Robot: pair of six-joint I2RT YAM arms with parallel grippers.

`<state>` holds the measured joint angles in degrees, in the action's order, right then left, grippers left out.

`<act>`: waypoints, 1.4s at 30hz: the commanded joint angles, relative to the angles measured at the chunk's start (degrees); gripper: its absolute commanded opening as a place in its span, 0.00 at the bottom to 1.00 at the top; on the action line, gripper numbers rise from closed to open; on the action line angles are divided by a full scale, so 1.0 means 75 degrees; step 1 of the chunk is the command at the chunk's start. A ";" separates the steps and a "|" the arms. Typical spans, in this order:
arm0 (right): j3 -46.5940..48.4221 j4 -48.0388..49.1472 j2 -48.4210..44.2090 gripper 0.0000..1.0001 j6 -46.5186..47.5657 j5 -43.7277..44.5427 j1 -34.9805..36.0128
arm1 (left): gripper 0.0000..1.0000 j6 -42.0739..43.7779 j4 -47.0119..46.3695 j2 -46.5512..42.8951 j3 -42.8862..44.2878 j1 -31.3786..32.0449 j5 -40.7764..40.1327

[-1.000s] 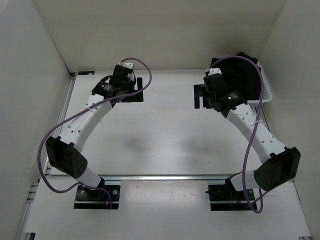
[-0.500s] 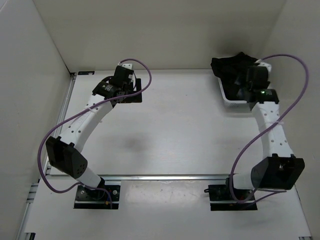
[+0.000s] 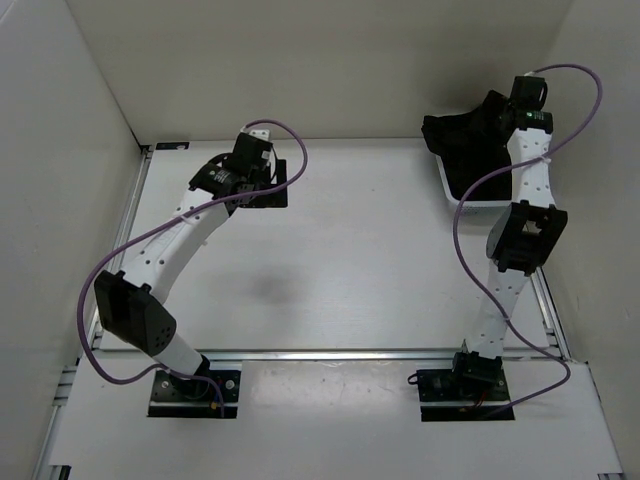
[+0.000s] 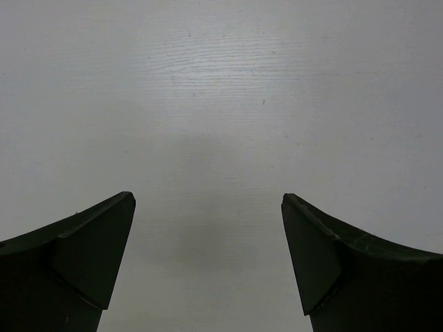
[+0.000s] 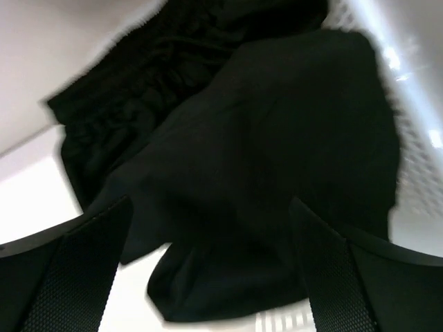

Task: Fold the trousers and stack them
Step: Grab the trousers from the pile, then move the trousers to the center of the board

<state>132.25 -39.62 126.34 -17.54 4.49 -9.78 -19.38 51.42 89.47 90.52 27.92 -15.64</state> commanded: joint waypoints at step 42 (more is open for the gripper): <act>-0.3769 -0.0337 -0.5037 0.89 0.0264 -0.0364 0.6074 | 1.00 -0.1016 0.1419 -0.1545 0.2041 -0.1567 0.0126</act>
<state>108.16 -36.36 83.92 -14.20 2.15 35.07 -28.47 63.86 85.67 105.16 17.47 -20.56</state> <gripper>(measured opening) 0.837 0.990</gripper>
